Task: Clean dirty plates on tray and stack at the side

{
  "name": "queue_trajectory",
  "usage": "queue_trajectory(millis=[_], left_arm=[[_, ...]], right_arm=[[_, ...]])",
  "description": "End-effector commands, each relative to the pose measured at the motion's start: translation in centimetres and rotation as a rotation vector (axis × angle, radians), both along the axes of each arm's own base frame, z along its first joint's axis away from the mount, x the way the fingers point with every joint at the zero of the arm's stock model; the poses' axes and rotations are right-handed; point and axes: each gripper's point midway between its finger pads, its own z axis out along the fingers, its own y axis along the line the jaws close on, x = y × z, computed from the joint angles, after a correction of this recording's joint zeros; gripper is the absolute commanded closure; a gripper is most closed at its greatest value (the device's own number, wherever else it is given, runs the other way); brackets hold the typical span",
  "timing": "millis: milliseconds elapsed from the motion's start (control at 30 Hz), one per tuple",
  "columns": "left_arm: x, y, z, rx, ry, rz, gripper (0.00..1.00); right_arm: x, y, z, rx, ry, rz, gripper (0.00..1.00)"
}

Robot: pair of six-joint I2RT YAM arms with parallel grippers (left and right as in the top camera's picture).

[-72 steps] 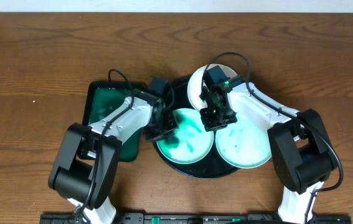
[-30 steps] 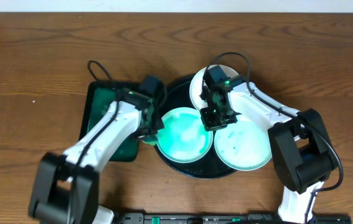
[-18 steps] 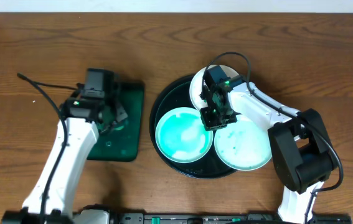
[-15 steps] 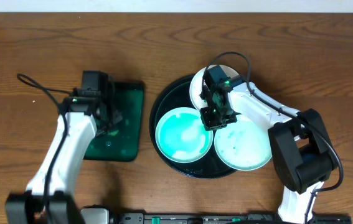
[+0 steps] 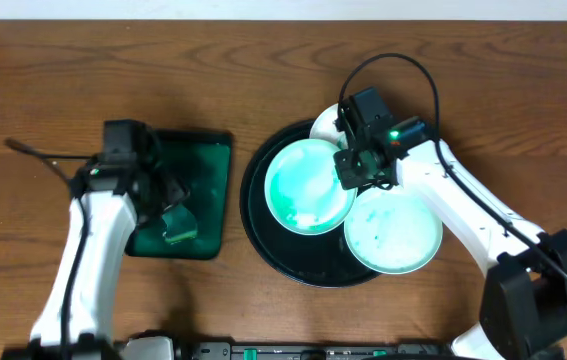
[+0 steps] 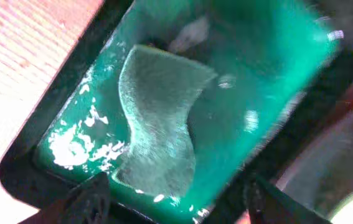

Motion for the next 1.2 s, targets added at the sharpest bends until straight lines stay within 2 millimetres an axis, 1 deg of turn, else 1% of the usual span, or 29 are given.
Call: queue_trajectory(millis=[0,100,200,267,333,400,500,667,733,800,933,1067,1167], left_arm=[[0.3,0.1,3.9,-0.013,-0.123,-0.001,0.25],[-0.5,0.3,6.3,0.002,-0.204,-0.004,0.21],[-1.1,0.2,8.4,0.011,-0.285,-0.004,0.2],[-1.5,0.2,9.6,0.016,-0.329,-0.004,0.2],[-1.9,0.2,10.7,0.021,-0.372,-0.004,0.2],[-2.3,0.1,11.6,0.026,-0.41,-0.005,0.2],[-2.6,0.1,12.4,0.03,-0.443,-0.005,0.2],[-2.8,0.0,12.6,0.031,-0.454,-0.006,0.2],[-2.7,0.1,12.5,0.03,-0.447,-0.005,0.2],[-2.6,0.1,12.3,0.029,-0.438,-0.005,0.2],[-2.5,0.1,11.9,0.028,-0.424,-0.005,0.2],[-2.3,0.1,11.5,0.026,-0.407,-0.005,0.2],[-2.2,0.1,11.2,0.024,-0.396,-0.005,0.2]], right_arm=[[0.7,0.8,0.7,0.014,-0.038,0.017,0.99],[1.6,2.5,2.4,0.067,-0.083,0.042,0.99],[2.8,4.5,5.3,0.107,-0.156,0.071,0.99],[3.6,6.2,7.4,0.126,-0.217,0.101,0.99],[4.4,8.1,9.1,0.134,-0.283,0.125,0.99],[5.1,10.3,10.2,0.134,-0.355,0.158,0.99],[6.3,13.2,10.9,0.124,-0.48,0.168,0.99],[7.7,17.7,12.6,0.127,-0.684,0.217,0.99],[7.8,19.1,13.6,0.1,-0.772,0.248,0.99],[7.5,20.2,14.6,0.071,-0.844,0.283,0.99],[6.8,21.3,16.2,-0.009,-0.948,0.308,0.99],[5.5,22.2,16.8,-0.076,-0.992,0.345,0.99],[5.0,21.9,17.2,-0.133,-1.018,0.308,0.99]])
